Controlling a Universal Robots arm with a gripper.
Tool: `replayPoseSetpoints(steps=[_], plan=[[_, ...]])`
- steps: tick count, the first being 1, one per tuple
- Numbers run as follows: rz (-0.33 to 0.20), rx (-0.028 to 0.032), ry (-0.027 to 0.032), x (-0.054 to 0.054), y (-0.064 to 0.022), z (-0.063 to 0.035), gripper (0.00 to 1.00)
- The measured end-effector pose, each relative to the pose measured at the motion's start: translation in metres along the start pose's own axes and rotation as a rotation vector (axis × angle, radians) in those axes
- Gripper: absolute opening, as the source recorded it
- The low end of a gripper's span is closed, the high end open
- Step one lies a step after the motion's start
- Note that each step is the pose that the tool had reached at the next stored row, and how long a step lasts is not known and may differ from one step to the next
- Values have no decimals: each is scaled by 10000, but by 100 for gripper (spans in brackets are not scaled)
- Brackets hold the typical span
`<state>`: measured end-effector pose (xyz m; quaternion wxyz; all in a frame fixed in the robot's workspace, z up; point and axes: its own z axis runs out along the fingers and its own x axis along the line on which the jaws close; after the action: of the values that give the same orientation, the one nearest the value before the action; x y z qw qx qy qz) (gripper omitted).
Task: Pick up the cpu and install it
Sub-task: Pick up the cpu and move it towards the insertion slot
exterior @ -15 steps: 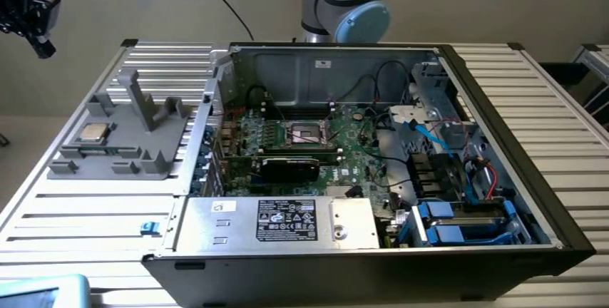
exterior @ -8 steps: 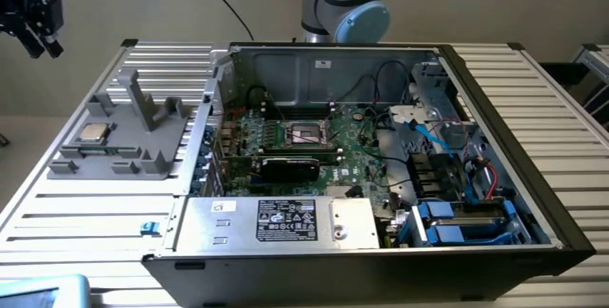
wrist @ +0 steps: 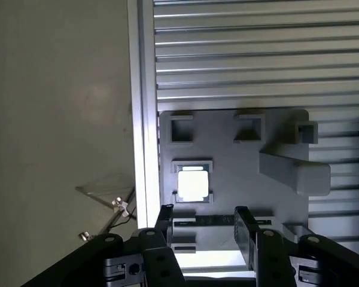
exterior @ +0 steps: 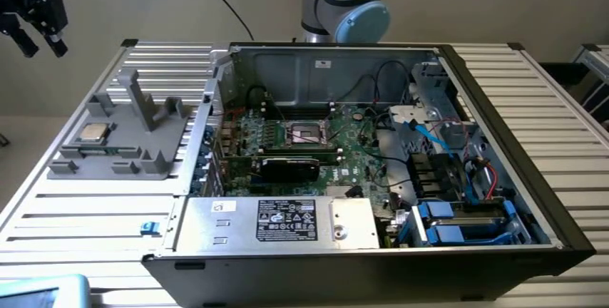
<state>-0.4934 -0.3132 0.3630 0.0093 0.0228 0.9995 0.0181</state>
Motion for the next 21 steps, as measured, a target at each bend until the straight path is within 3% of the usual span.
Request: replayPoseSetpoints(steps=[6, 9, 10, 16, 21], plan=[[0, 0, 0, 0, 0, 0, 55], [0, 0, 0, 0, 0, 0, 56], [0, 0, 0, 0, 0, 0, 63], [-1, 8, 3, 0, 0, 3, 63], [2, 9, 61, -5, -1, 16, 63]])
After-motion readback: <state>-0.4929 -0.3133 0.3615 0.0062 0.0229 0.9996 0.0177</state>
